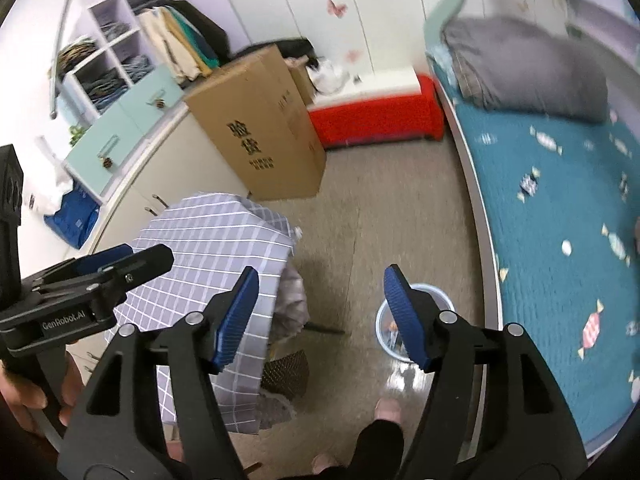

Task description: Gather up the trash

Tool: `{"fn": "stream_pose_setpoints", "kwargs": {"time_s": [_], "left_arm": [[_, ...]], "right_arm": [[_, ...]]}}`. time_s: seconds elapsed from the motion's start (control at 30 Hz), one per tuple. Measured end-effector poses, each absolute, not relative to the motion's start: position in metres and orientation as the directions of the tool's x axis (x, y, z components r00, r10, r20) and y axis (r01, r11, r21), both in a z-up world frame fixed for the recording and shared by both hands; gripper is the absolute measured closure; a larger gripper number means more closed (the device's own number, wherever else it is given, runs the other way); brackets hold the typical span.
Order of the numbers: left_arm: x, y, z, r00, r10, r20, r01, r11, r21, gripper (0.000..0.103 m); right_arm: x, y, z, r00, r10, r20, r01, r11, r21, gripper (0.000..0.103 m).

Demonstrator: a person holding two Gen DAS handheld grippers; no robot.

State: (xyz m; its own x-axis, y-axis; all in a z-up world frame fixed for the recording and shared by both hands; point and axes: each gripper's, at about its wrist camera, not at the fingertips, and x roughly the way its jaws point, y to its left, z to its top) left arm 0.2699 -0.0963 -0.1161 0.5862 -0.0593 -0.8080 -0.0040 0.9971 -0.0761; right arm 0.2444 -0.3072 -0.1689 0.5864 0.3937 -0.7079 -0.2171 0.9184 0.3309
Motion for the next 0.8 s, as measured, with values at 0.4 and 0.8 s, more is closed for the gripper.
{"fn": "stream_pose_setpoints", "kwargs": {"time_s": [0.4,0.8], "left_arm": [[0.13,-0.057,-0.041,0.791,-0.05,-0.61,0.033,0.999,-0.039,0.014],[0.063,-0.045,-0.017,0.851,-0.03,-0.525,0.017,0.999,-0.029,0.01]], "right_arm": [[0.11,-0.267,-0.102,0.787,0.306,-0.536,-0.205,0.949,0.241,0.025],[0.038,-0.26,-0.075,0.859,0.233,-0.456,-0.182,0.971,0.153,0.019]]}}
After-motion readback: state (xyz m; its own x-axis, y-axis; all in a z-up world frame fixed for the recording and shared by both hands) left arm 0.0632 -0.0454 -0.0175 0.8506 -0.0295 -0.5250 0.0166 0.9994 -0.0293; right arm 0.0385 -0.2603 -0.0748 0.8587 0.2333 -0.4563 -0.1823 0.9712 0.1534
